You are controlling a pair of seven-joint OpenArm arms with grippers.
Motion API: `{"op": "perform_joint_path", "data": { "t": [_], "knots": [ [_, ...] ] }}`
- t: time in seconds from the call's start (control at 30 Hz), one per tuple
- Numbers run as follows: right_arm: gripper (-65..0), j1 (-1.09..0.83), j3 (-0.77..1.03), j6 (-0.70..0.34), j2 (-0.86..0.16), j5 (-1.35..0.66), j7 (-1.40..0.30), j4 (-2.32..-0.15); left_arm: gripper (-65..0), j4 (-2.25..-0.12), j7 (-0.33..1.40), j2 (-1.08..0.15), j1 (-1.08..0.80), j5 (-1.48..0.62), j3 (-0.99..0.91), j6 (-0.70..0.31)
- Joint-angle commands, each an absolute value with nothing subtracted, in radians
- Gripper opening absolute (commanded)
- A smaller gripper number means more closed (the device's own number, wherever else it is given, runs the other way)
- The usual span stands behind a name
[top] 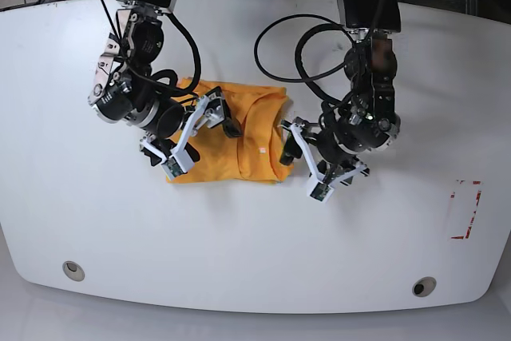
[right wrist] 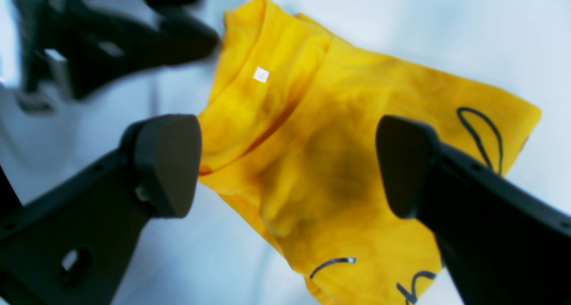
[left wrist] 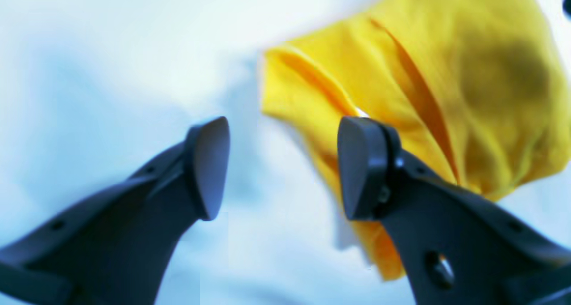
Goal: Layout the t-shirt on the table in an organized manner, then fold the t-shirt properly
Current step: 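Press the folded shirt down and release both grippers, then grasp the folded orange shirt's edges with both grippers and rotate it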
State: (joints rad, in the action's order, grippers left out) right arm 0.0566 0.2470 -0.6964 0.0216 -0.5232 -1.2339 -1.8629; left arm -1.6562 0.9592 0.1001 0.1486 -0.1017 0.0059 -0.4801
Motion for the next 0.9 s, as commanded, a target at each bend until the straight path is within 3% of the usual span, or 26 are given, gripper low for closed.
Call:
{"op": "perform_joint_path", "data": {
  "t": [0.0,0.2,0.4,0.5,0.63,0.73,0.87],
  "knots": [
    [-6.0,0.077,0.245,-0.698,0.004,-0.536,-1.208,-1.882,-28.2,-1.759,0.952,0.041,0.171,-0.110,-0.038,-0.478],
    [-8.1,0.110,0.243,-0.698,-0.031,-0.456,-1.156,-1.873,-28.3,-1.856,0.951,-0.005,0.194,-0.110,-0.189,-0.476],
    [-26.8,0.177,0.236,-0.698,-0.033,-0.286,-1.059,-1.788,-29.0,-1.874,0.952,-0.004,0.196,-0.110,-0.143,-0.476],
    [-38.7,0.222,0.236,-0.698,-0.041,-0.239,-1.052,-1.718,-36.2,-1.873,0.944,-0.002,0.156,-0.110,-0.058,-0.476],
    [-52.5,0.259,0.236,-0.698,-0.067,-0.211,-0.990,-1.644,-52.2,-1.873,0.901,0.030,0.102,-0.101,0.053,-0.476],
    [-53.7,0.262,0.234,-0.698,-0.074,-0.205,-0.929,-1.601,-59.9,-1.871,0.885,0.051,0.062,-0.091,0.102,-0.476],
    [-51.8,0.275,0.234,-0.698,-0.119,-0.205,-0.874,-1.534,-60.7,-1.870,0.860,0.090,0.008,-0.050,0.153,-0.476]
  ]
}}
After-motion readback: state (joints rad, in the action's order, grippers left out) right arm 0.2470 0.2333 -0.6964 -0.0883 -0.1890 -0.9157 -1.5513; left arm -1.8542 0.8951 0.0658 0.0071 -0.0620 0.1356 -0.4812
